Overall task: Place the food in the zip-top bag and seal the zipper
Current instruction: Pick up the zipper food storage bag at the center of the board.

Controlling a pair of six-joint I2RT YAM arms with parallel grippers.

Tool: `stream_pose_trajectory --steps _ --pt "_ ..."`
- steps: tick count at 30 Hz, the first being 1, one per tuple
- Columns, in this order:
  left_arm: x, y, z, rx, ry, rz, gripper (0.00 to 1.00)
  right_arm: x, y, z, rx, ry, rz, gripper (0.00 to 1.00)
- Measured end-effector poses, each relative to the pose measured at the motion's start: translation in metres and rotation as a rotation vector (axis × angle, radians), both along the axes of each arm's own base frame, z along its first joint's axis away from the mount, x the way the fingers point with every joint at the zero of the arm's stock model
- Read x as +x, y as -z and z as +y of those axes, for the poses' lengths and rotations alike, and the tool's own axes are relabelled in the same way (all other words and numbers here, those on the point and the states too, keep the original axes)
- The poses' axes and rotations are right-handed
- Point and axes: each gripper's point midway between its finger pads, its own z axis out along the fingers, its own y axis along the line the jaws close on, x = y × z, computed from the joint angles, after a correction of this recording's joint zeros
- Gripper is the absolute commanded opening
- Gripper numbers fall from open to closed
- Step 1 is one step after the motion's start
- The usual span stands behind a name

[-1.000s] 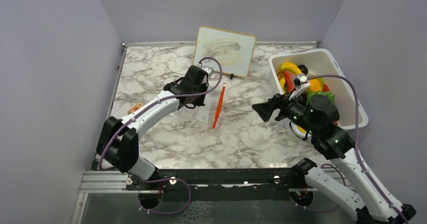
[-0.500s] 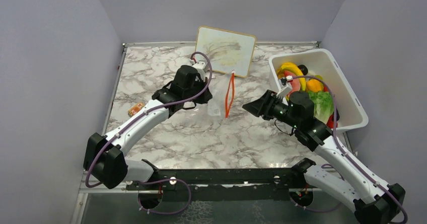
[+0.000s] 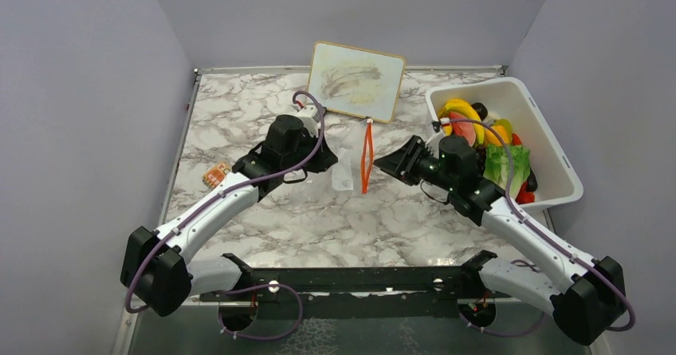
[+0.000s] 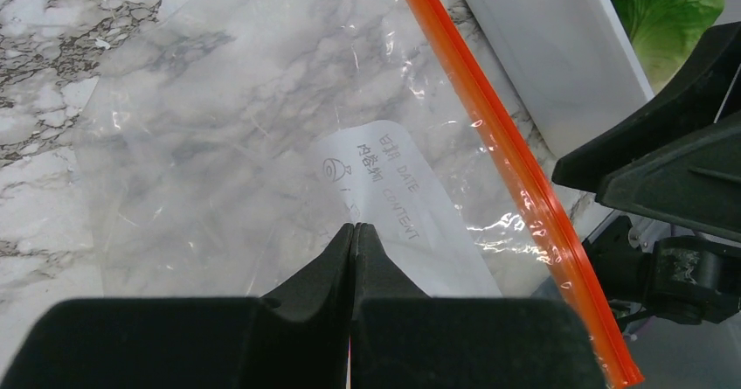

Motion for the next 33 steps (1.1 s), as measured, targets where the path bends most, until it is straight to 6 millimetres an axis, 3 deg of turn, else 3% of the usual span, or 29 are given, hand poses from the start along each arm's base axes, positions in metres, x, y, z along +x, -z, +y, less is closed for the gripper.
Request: stream_pose_trajectory --steps 15,18,23,26,28,31,33 --pt "-0.005 0.003 -0.001 -0.031 0.008 -0.001 0.0 0.021 0.041 0.011 -0.027 0.05 0.162 0.4" --pt "-0.005 0.003 -0.002 -0.032 0.011 0.0 0.0 0.03 0.047 0.016 -0.04 0.048 0.176 0.32" --pt "-0.007 0.002 -0.003 -0.035 0.019 0.002 0.0 0.035 0.048 0.019 -0.047 0.038 0.152 0.02" --pt "-0.007 0.002 -0.003 -0.036 0.02 0.003 0.01 0.037 0.044 0.019 -0.055 0.031 0.119 0.01" --pt "-0.007 0.002 -0.003 -0.036 0.02 0.004 0.16 0.039 0.041 0.019 -0.068 0.022 0.09 0.01" --pt "-0.009 0.003 -0.003 -0.036 0.021 0.017 0.53 0.042 0.028 0.017 -0.095 0.015 0.029 0.01" --pt "-0.012 0.0 -0.004 -0.042 0.033 0.032 0.63 0.043 0.014 0.014 -0.11 0.015 -0.031 0.01"
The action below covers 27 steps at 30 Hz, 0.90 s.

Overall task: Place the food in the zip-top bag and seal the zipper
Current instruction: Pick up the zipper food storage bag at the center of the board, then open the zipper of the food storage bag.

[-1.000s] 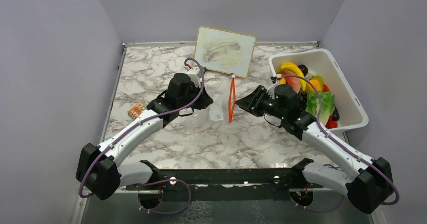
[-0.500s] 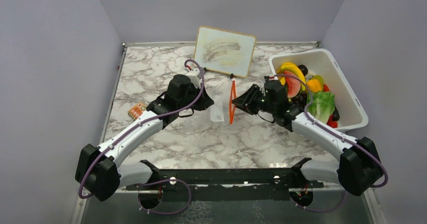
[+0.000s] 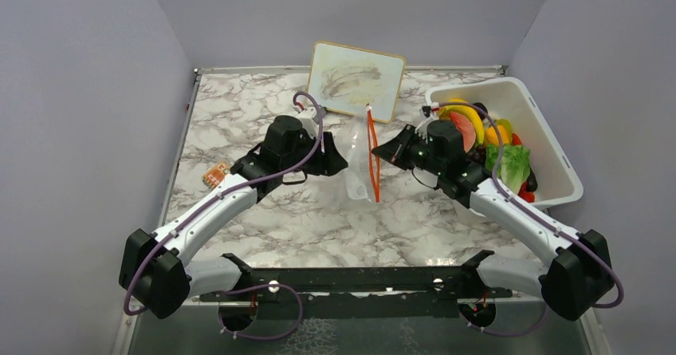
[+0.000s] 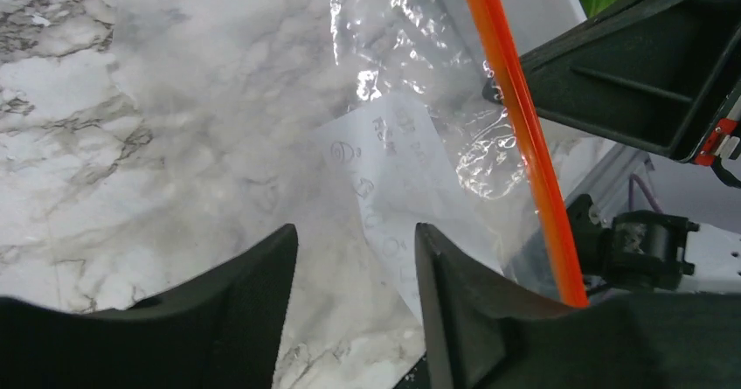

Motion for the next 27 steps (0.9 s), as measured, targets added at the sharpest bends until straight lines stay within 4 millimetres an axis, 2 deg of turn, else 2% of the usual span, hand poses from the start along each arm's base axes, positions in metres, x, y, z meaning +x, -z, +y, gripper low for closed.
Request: stream_pose_trajectory --steps 5,12,14,21,27 --pt "-0.003 -0.027 -0.011 -0.054 0.056 -0.022 0.77 -0.004 -0.031 -0.009 -0.032 -0.014 -0.13 0.01" --pt "-0.002 -0.068 -0.032 -0.142 0.164 -0.074 0.84 -0.003 -0.056 -0.01 -0.046 -0.027 -0.198 0.01" --pt "-0.002 -0.069 -0.037 -0.159 0.186 -0.074 0.85 -0.003 -0.056 -0.009 -0.045 -0.03 -0.198 0.01" --pt "0.002 -0.053 -0.051 -0.179 0.224 -0.017 0.87 -0.007 -0.041 0.007 -0.062 -0.074 -0.161 0.01" --pt "0.004 -0.058 -0.055 -0.211 0.226 -0.025 0.87 -0.013 -0.033 0.018 -0.07 -0.107 -0.142 0.01"
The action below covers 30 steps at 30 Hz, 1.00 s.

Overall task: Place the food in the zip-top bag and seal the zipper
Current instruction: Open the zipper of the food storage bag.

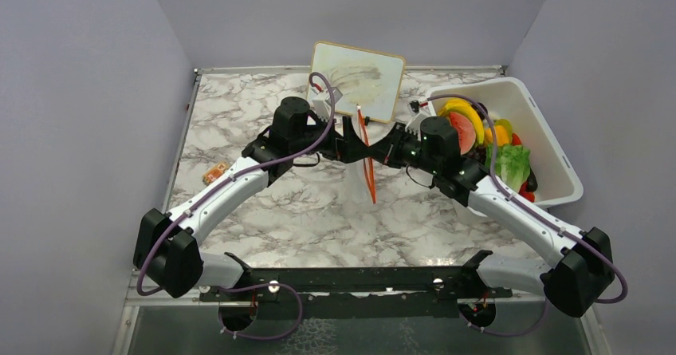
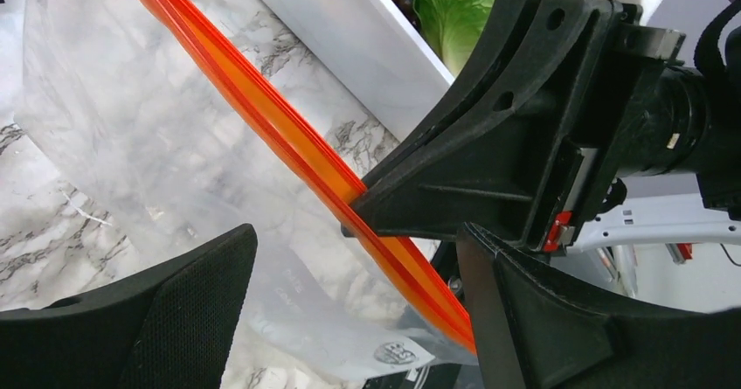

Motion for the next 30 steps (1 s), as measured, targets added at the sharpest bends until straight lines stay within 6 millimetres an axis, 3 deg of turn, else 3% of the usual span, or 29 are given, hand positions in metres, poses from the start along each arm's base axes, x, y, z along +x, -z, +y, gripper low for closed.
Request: stream_pose_trajectory --steps 6,17,22,30 --pt "0.012 0.007 0.008 0.053 -0.069 -0.017 0.77 -0.005 -0.006 0.01 0.012 -0.039 -0.031 0.01" --pt "0.029 0.008 0.019 0.133 -0.154 -0.066 0.44 -0.009 -0.009 0.01 -0.019 -0.058 -0.08 0.01" --pt "0.034 0.02 0.024 0.185 -0.183 -0.061 0.42 -0.013 -0.018 0.009 -0.018 -0.064 -0.114 0.01" --pt "0.044 0.03 0.021 0.22 -0.19 -0.037 0.45 -0.011 -0.015 0.008 -0.049 -0.063 -0.135 0.01"
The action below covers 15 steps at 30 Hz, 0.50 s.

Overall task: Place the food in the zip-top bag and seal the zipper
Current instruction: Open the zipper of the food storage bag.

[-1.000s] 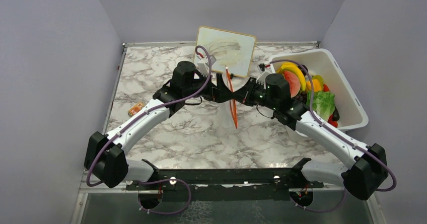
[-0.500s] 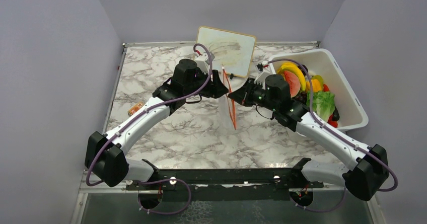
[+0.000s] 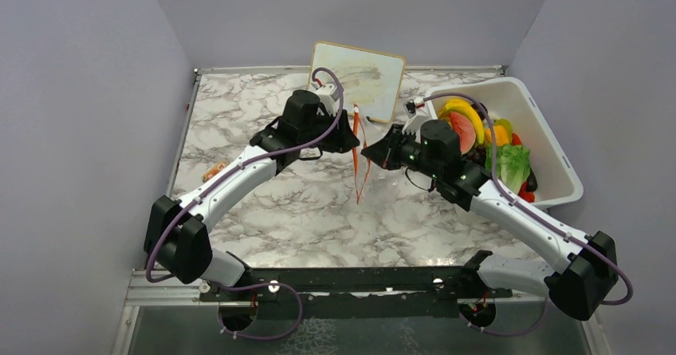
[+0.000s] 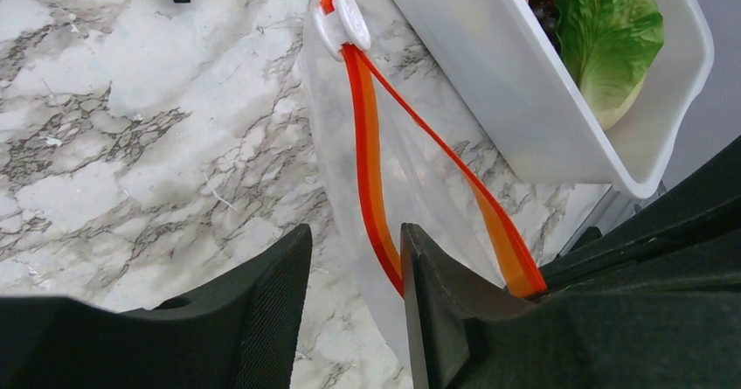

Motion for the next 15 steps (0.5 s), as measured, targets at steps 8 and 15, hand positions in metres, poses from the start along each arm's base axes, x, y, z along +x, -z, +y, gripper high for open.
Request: stream_pose_trajectory --steps 8,15 --pt "0.001 0.01 -0.009 -0.012 0.023 0.054 0.29 0.0 0.013 0.006 -0.04 -0.014 0.005 0.01" --pt "0.001 0.015 -0.01 -0.006 0.026 0.064 0.02 0.004 0.015 0.003 -0.06 0.005 -0.008 0.01"
